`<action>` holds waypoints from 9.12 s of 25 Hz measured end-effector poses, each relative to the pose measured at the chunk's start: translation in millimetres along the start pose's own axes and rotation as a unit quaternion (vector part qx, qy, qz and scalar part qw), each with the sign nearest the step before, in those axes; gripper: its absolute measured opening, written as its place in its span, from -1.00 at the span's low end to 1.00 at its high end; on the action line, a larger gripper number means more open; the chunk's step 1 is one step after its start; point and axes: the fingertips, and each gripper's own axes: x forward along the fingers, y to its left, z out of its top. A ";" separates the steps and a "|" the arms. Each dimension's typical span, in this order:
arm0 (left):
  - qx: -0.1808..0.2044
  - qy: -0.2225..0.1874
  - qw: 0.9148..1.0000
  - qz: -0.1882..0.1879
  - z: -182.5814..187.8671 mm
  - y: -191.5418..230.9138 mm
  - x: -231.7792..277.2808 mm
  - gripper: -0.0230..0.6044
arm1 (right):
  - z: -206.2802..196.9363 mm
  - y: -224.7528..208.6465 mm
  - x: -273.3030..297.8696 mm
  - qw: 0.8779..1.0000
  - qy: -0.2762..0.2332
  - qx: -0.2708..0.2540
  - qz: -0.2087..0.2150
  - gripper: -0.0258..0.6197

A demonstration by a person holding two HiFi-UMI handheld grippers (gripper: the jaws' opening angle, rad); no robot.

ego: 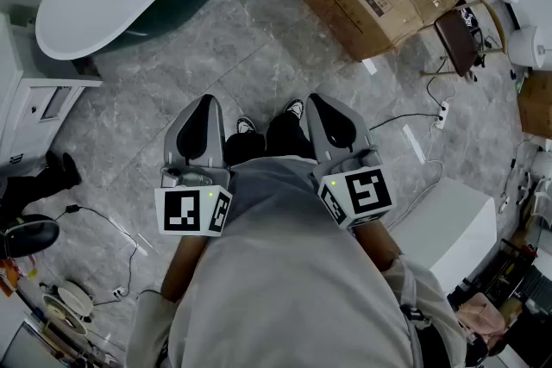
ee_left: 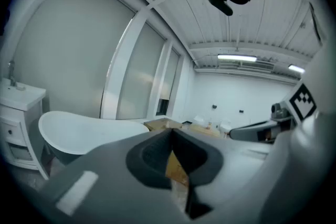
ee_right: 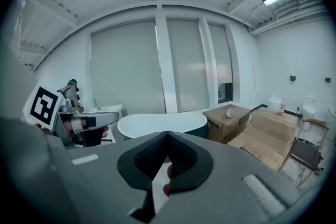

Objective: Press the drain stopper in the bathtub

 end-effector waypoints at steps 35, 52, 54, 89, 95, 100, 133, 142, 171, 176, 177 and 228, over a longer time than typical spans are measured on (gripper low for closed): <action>0.000 0.002 1.000 -0.005 30.7 47.5 120.6 -0.93 | 48.4 -56.4 133.4 0.996 0.004 0.057 0.066 -0.92; 0.030 0.008 0.999 0.010 75.8 52.8 289.8 -0.93 | 106.2 -174.8 261.6 0.990 0.006 0.078 0.115 -0.92; 0.024 0.009 1.000 0.012 79.7 51.9 308.3 -0.93 | 111.2 -188.8 272.8 0.990 0.006 0.081 0.119 -0.92; -0.038 0.027 0.998 0.031 103.2 149.5 509.4 -0.93 | 160.5 -274.4 456.5 0.988 0.064 0.055 0.130 -0.92; -0.028 0.034 0.998 0.041 118.0 189.8 551.8 -0.93 | 184.2 -276.0 514.1 0.986 0.070 0.052 0.139 -0.92; -0.035 0.030 0.997 0.057 134.9 226.1 571.4 -0.93 | 207.4 -266.3 555.0 0.986 0.071 0.033 0.150 -0.92; -0.060 0.001 0.991 0.118 167.9 383.8 662.7 -0.93 | 259.5 -238.7 755.1 0.974 0.115 0.007 0.193 -0.92; -0.066 -0.002 0.986 0.155 171.8 405.5 729.4 -0.93 | 269.9 -270.4 832.2 0.958 0.142 -0.027 0.246 -0.92; -0.113 0.050 0.951 0.284 129.0 475.6 842.0 -0.93 | 272.4 -254.8 1005.9 0.874 0.173 -0.134 0.434 -0.92; -0.118 0.063 0.948 0.288 109.3 491.8 842.5 -0.93 | 258.8 -244.2 1029.1 0.869 0.166 -0.147 0.443 -0.92; -0.119 0.064 0.948 0.290 106.0 495.7 842.4 -0.93 | 255.5 -242.5 1033.8 0.868 0.166 -0.148 0.443 -0.92; -0.159 0.153 0.940 0.262 -135.9 572.5 873.3 -0.93 | -37.1 -241.3 1227.8 0.873 0.210 -0.225 0.378 -0.92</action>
